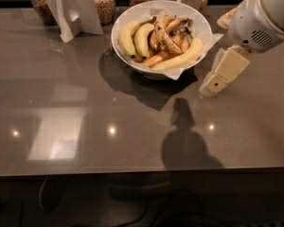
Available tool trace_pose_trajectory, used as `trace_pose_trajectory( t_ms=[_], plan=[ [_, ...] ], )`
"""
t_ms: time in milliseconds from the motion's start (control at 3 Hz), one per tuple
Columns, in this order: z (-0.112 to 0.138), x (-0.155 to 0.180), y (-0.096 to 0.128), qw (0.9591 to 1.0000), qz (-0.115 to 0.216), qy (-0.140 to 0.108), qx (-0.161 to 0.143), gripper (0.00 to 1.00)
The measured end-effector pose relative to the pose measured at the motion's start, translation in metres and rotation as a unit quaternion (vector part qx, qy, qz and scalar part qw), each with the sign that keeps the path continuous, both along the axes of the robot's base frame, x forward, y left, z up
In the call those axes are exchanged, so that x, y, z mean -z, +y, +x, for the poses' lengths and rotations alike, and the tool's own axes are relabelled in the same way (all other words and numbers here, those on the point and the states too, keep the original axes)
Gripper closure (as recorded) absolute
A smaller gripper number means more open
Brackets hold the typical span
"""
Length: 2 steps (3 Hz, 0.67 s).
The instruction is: Pick banana from white bowl
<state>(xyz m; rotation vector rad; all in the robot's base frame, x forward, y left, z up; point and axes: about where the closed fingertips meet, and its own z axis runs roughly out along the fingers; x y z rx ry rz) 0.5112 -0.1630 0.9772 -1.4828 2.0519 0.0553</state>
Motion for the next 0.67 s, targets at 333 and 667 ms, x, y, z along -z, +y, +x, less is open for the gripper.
trace_pose_trajectory(
  t_ms=[333,667],
  plan=[
    [0.0,0.0,0.0,1.0,0.0,0.0,0.0,0.0],
    [0.009,-0.001,0.013,0.9999,0.009,-0.014,-0.001,0.0]
  ],
)
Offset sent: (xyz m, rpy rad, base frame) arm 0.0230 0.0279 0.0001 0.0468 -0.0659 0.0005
